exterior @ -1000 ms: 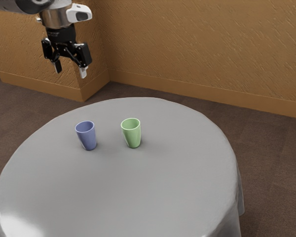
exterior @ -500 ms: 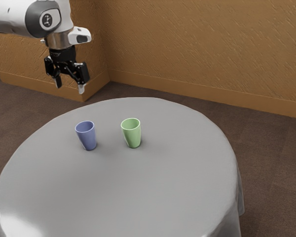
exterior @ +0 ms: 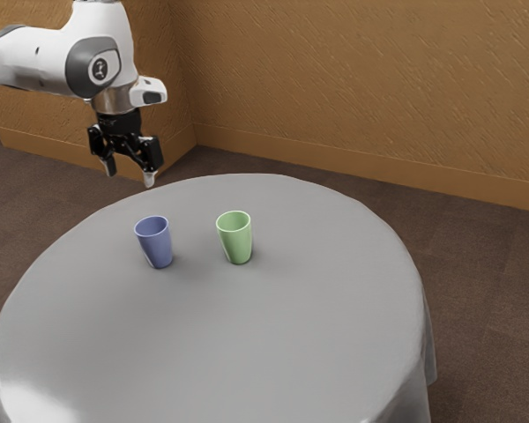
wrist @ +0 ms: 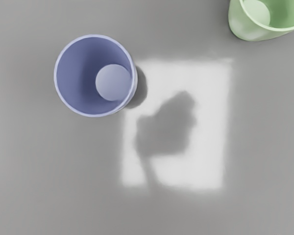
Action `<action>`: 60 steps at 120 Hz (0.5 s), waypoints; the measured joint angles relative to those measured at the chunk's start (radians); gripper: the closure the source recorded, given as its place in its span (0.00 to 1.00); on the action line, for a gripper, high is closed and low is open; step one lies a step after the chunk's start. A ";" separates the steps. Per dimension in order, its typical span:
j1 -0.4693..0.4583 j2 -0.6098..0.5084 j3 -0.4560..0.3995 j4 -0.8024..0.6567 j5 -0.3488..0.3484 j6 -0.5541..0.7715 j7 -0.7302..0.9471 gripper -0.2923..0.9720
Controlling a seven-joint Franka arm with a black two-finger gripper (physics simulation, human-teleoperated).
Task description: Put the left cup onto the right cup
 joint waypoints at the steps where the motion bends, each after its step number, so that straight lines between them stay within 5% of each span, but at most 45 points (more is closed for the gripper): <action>1: 0.000 0.002 0.000 0.000 0.000 0.001 0.001 0.23; 60: 0.027 0.089 0.003 0.004 -0.042 0.063 -0.024 0.23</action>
